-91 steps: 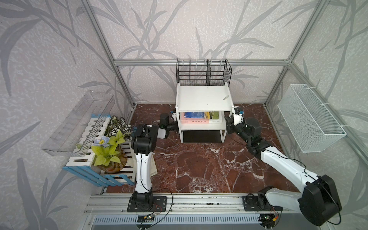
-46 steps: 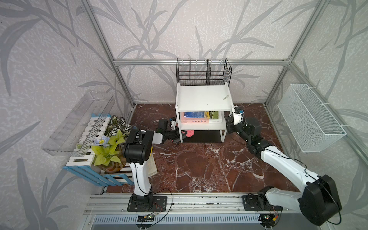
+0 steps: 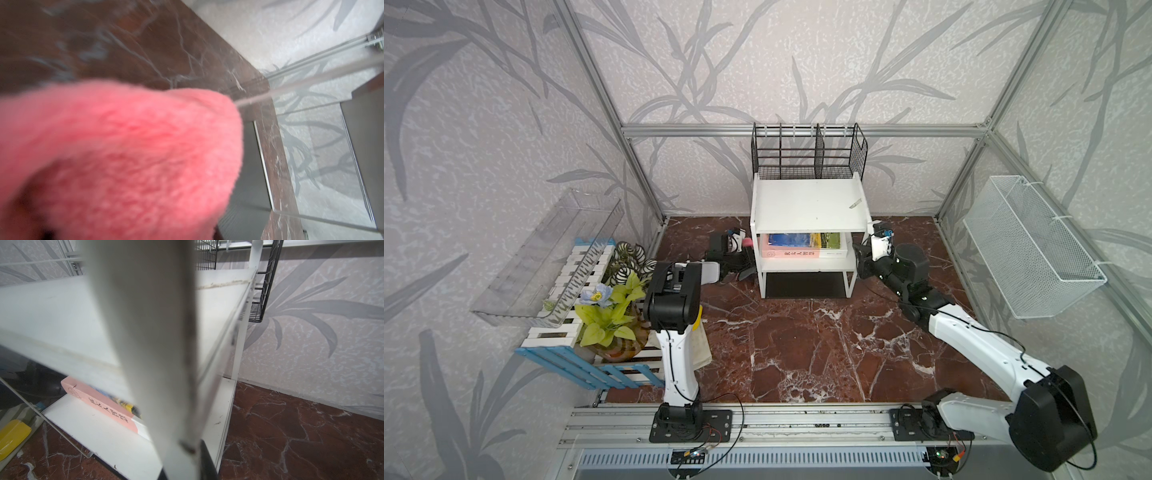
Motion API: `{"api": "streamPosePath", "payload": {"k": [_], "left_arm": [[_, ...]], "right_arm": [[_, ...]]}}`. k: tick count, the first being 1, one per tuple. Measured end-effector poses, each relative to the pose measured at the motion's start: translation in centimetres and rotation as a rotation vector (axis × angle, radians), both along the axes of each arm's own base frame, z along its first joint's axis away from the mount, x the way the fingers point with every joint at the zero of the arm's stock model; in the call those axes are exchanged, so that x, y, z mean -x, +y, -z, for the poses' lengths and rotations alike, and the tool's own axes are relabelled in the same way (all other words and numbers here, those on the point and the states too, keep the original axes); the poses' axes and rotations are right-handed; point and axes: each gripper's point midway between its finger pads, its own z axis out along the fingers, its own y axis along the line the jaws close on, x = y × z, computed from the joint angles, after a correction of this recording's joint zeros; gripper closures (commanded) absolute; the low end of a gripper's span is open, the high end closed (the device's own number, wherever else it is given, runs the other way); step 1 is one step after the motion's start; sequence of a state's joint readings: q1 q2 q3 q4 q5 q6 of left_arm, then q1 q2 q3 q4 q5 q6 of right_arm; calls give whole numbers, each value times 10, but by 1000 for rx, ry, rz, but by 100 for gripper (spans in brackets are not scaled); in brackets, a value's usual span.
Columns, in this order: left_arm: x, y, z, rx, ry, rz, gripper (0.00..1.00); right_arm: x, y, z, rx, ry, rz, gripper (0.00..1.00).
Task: Wipe the bookshelf clean with a cloth
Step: Wipe the dust from the shelf.
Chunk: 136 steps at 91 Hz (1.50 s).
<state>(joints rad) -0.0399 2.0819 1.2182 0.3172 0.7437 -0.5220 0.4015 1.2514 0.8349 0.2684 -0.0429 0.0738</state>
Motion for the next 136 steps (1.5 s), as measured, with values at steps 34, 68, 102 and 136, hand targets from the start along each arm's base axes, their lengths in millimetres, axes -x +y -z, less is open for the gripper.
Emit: {"api": "streamPosePath", "payload": {"k": [34, 68, 102, 136], "left_arm": [[-33, -15, -93, 108, -223, 59, 100], [-13, -33, -20, 95, -123, 89, 100], [-18, -22, -31, -19, -102, 39, 100], [-48, -5, -8, -115, -95, -74, 100]], "right_arm": [[0, 0, 0, 1, 1, 2, 100], [0, -1, 0, 1, 2, 5, 100], [1, -1, 0, 2, 7, 5, 100], [1, -1, 0, 2, 8, 7, 100]]}}
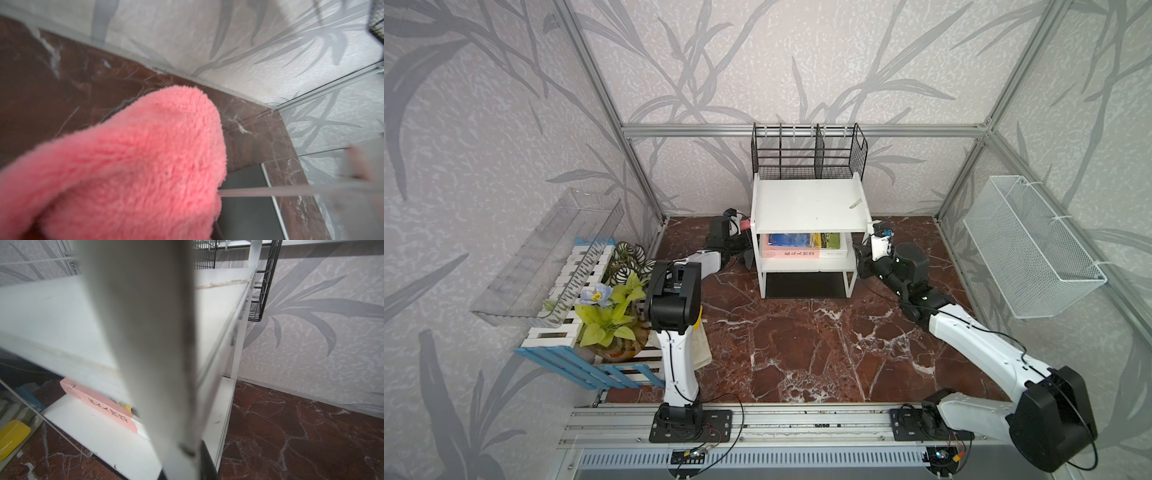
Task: Wipe the bookshelf clean with a cloth
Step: Wipe the dust from the shelf.
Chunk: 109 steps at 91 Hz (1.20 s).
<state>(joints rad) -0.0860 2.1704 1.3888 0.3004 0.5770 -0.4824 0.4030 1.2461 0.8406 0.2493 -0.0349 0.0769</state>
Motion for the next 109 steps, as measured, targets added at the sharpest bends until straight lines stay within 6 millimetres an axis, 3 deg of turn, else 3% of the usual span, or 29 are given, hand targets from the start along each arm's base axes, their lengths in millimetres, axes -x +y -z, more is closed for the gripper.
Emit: {"api": "streamPosePath", "payload": {"k": [6, 9, 21, 30, 45, 50, 55, 63, 75, 83, 99, 109], "left_arm": [[3, 0, 40, -1, 74, -3, 100], [3, 0, 47, 6, 72, 1, 100], [10, 2, 20, 9, 44, -7, 100], [18, 2, -26, 2, -8, -13, 100], [31, 9, -140, -16, -203, -62, 100], [36, 10, -167, -15, -259, -65, 100], [39, 9, -180, -15, -286, -59, 100], [36, 2, -179, -21, -274, -37, 100], [47, -20, -146, -68, -187, 16, 100], [58, -28, -135, -102, -159, 32, 100], [105, -30, -136, -138, -136, 51, 100], [123, -19, -141, -162, -147, 8, 100]], "right_arm": [[0, 0, 0, 0, 0, 0, 100], [0, 0, 0, 0, 0, 0, 100], [0, 0, 0, 0, 0, 0, 100], [1, 0, -1, -2, 1, 1, 100], [1, 0, -1, -5, 0, 2, 100], [1, 0, -1, -5, 0, 2, 100], [1, 0, -1, -5, 0, 1, 100], [1, 0, -1, -5, 0, 1, 100], [1, 0, -2, -5, 0, 2, 100], [1, 0, -2, -5, 0, 2, 100], [1, 0, -2, -5, 0, 2, 100], [0, -5, -2, -11, 3, 24, 100]]}}
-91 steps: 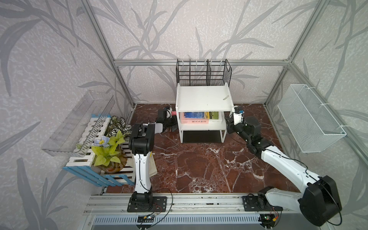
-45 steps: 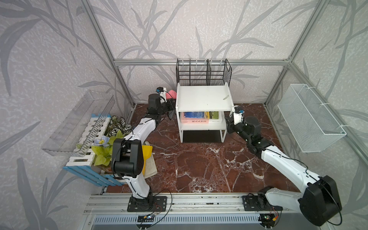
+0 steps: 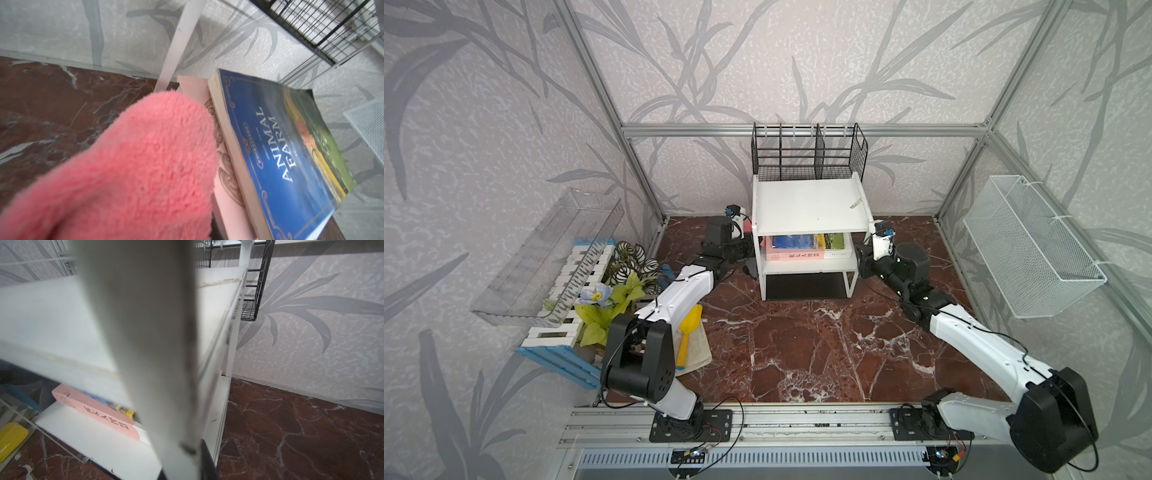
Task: Wipe the bookshelf clean with a cloth
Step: Wipe the dust from the shelf.
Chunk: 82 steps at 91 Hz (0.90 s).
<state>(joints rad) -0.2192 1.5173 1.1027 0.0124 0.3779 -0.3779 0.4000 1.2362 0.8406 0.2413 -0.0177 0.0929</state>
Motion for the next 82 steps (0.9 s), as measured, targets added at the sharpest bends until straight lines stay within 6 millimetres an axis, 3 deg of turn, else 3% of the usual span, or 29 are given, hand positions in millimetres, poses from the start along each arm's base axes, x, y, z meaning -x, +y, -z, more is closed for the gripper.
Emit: {"api": "streamPosePath", "payload": {"k": [6, 19, 33, 51, 70, 82], "left_arm": [[17, 6, 3, -6, 14, -15, 100], [57, -1, 14, -7, 50, 19, 100], [75, 4, 15, 4, 42, 9, 100], [66, 3, 26, -3, 33, 0, 100], [24, 3, 26, -40, 13, 16, 100], [17, 3, 26, -54, 9, 79, 100]], "right_arm": [[0, 1, 0, 0, -1, 0, 100], [0, 4, 1, 0, -1, -14, 100], [-1, 5, 1, 0, -1, -14, 100], [-1, 5, 1, 0, -1, -16, 100], [0, 7, 0, -2, 0, -26, 100], [0, 7, 0, -5, -2, -19, 100]]}}
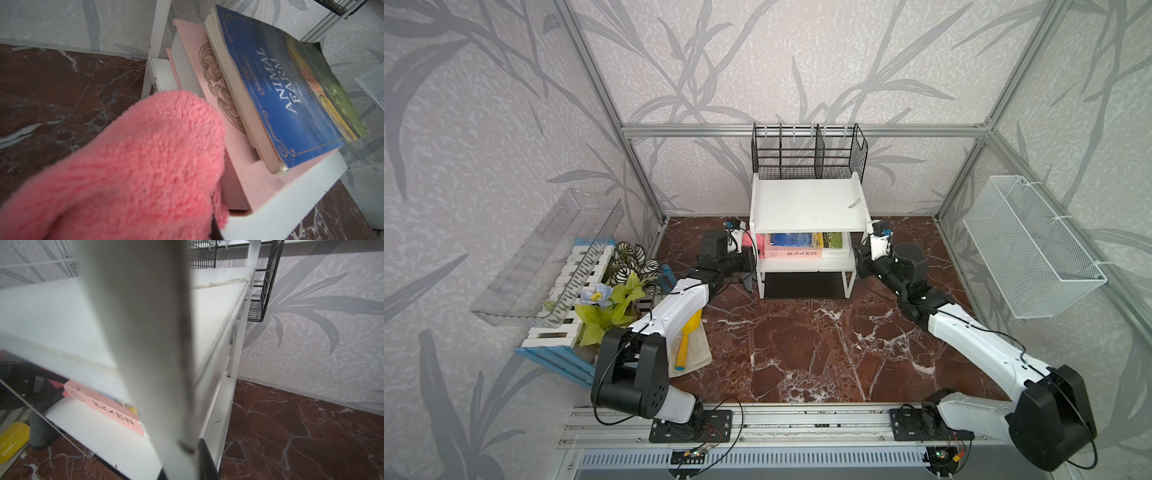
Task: Wipe the bookshelf clean with a cloth
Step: Wipe the dust from the shelf.
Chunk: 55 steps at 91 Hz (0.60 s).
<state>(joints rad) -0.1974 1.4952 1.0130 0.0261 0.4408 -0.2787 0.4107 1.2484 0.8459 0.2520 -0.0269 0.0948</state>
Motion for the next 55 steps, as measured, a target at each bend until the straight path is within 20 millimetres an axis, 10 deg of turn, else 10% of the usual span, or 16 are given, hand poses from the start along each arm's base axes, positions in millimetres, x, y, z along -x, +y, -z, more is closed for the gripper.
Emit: {"api": "streamPosePath", "payload": {"k": [55], "left_arm": [[-110, 2, -7, 83, -61, 12, 100]], "right_arm": [[0, 1, 1, -1, 2, -3, 100]]}}
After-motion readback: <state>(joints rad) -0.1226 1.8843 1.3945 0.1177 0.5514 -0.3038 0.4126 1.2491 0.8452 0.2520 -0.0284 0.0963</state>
